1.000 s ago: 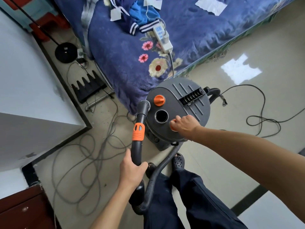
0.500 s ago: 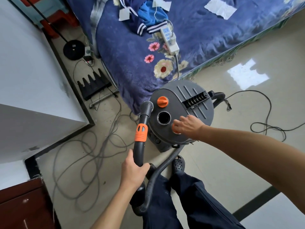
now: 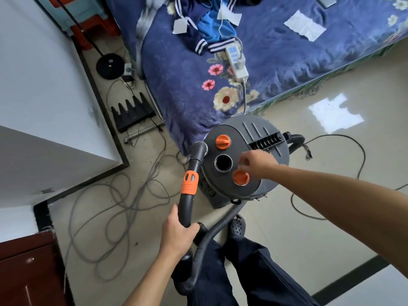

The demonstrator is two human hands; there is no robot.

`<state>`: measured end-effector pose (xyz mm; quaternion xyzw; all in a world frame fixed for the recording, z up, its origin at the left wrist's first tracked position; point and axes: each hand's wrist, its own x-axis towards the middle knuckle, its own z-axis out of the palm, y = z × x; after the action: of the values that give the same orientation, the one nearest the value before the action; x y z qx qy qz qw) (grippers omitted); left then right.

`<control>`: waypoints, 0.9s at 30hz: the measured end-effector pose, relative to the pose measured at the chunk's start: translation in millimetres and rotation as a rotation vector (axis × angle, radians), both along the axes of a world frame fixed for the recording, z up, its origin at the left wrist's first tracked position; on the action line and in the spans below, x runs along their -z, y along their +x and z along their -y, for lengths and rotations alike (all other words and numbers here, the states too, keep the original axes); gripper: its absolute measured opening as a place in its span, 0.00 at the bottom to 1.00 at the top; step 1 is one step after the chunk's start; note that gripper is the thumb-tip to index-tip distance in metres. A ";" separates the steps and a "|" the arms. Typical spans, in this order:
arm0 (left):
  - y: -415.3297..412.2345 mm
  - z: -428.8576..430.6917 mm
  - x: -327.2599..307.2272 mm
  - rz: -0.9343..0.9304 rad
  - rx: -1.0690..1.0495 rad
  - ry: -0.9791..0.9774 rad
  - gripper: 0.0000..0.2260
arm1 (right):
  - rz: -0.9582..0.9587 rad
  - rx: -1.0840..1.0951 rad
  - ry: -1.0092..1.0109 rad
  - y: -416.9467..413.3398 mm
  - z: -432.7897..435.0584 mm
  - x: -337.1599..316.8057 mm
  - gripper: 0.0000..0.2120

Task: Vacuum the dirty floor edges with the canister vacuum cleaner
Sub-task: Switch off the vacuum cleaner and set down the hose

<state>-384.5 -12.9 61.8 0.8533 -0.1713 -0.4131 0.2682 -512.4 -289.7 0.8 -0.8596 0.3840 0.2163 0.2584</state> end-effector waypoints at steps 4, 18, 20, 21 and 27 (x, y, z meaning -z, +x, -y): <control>0.9 -3.8 2.9 -0.007 -0.043 0.002 0.14 | 0.134 0.701 0.265 22.4 17.6 -7.9 0.13; 0.5 -14.5 10.8 -0.012 -0.040 -0.001 0.12 | 0.229 1.235 0.517 107.2 12.1 9.8 0.16; 0.9 -17.2 12.2 -0.017 -0.036 0.014 0.12 | 0.210 1.230 0.520 106.7 13.9 12.1 0.15; 1.1 -18.6 13.0 -0.020 -0.034 0.022 0.12 | 0.197 1.212 0.513 105.7 15.5 13.6 0.15; 3.3 -21.0 15.4 -0.029 -0.047 0.030 0.12 | 0.002 0.928 0.300 106.6 30.9 28.8 0.14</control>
<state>-381.1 8.1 46.4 0.8549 -0.1410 -0.4217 0.2673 -405.8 -320.5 -28.0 -0.5511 0.6912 0.1303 0.4489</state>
